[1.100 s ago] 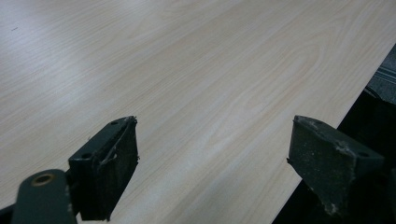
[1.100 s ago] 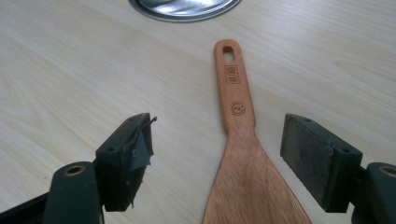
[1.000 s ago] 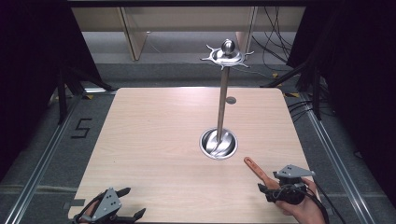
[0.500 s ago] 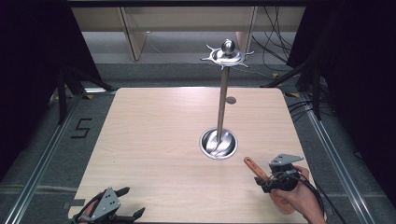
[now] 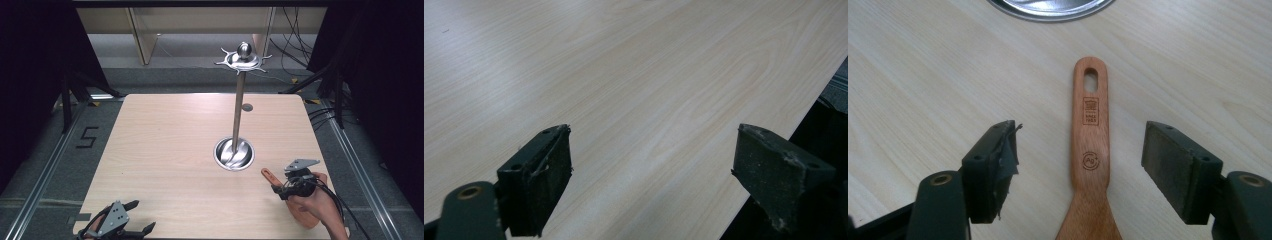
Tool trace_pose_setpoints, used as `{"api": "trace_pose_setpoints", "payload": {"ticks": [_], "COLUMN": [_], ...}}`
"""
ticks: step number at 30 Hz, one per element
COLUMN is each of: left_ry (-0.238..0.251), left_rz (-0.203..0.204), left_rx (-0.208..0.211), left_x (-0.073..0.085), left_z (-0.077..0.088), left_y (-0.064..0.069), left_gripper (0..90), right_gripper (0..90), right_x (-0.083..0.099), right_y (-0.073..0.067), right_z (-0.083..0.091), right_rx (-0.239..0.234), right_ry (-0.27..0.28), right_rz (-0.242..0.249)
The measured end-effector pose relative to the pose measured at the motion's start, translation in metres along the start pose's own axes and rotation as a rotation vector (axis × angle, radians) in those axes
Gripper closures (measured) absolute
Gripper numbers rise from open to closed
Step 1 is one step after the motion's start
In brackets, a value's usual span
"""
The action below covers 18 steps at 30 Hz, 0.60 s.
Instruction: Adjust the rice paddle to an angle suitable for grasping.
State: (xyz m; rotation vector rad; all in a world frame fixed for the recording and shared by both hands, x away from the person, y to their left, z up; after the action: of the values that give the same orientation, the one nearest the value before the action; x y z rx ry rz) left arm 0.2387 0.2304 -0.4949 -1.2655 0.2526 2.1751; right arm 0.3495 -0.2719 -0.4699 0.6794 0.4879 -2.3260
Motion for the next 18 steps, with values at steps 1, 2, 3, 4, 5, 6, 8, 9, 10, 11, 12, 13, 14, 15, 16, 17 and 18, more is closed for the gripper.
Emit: {"api": "trace_pose_setpoints", "payload": {"ticks": [1, 2, 3, 4, 5, 6, 8, 9, 10, 11, 12, 13, 14, 15, 16, 17, 18], "left_ry": [0.0, -0.009, -0.009, -0.001, -0.001, -0.015, -0.011, -0.016, -0.016, -0.016, -0.025, -0.003, -0.003, -0.008, -0.012, -0.012, -0.014], "left_rz": [0.0, 0.028, 0.028, -0.004, -0.004, -0.026, -0.019, -0.015, 0.02, 0.02, -0.004, 0.023, 0.023, 0.029, 0.025, 0.025, 0.025], "left_rx": [0.0, 0.0, 0.0, 0.001, 0.001, -0.008, -0.007, -0.008, -0.002, -0.002, -0.008, 0.0, 0.0, 0.0, 0.001, 0.001, 0.001], "left_x": [0.0, 0.001, 0.001, 0.0, 0.0, 0.0, 0.0, 0.0, 0.001, 0.001, 0.001, 0.001, 0.001, 0.001, 0.0, 0.0, 0.001], "left_z": [0.0, 0.0, 0.0, 0.0, 0.0, 0.001, 0.001, 0.001, 0.001, 0.001, 0.001, 0.0, 0.0, 0.0, 0.001, 0.001, 0.001], "left_y": [0.0, 0.002, 0.002, 0.0, 0.0, -0.002, -0.002, -0.001, 0.001, 0.001, -0.001, 0.001, 0.001, 0.001, 0.001, 0.001, 0.002], "left_gripper": [15.1, 15.1, 15.1, 15.1, 15.1, 15.1, 15.1, 15.1, 15.1, 15.1, 15.1, 15.1, 15.1, 15.1, 15.1, 15.1, 15.1], "right_gripper": [32.9, 33.5, 33.5, 34.8, 34.8, 35.8, 39.4, 40.0, 40.5, 40.5, 41.5, 42.8, 42.8, 44.1, 44.3, 44.3, 45.2], "right_x": [-0.002, -0.003, -0.003, -0.004, -0.004, -0.006, -0.008, -0.009, -0.009, -0.009, -0.009, -0.009, -0.009, -0.009, -0.01, -0.01, -0.011], "right_y": [0.001, 0.001, 0.001, 0.003, 0.003, 0.005, 0.007, 0.006, 0.008, 0.008, 0.008, 0.011, 0.011, 0.013, 0.013, 0.013, 0.013], "right_z": [0.0, -0.001, -0.001, -0.006, -0.006, -0.004, -0.006, -0.006, -0.008, -0.008, -0.008, -0.01, -0.01, -0.012, -0.012, -0.012, -0.016], "right_rx": [-0.011, -0.016, -0.016, -0.004, -0.004, -0.015, -0.023, -0.029, -0.032, -0.032, -0.034, -0.036, -0.036, -0.023, -0.022, -0.022, -0.036], "right_ry": [-0.019, -0.018, -0.018, -0.004, -0.004, -0.045, -0.064, -0.08, -0.084, -0.084, -0.097, -0.11, -0.11, -0.12, -0.134, -0.134, -0.13], "right_rz": [-0.012, -0.016, -0.016, 0.004, 0.004, 0.014, -0.008, -0.019, -0.008, -0.008, -0.015, -0.01, -0.01, -0.007, -0.022, -0.022, -0.028]}}
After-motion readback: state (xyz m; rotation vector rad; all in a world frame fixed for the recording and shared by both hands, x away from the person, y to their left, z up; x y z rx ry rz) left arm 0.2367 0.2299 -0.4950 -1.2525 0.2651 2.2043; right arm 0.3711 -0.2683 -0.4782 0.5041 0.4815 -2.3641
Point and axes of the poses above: each handheld gripper's, and its own axes: z roughly backward along the jaws, x roughly out of its underside, y roughly to its right, the point moved 1 cm from there along -z, roughly forward along the jaws, and after that the axes turned 11 degrees about -x, right-handed, at the moved point
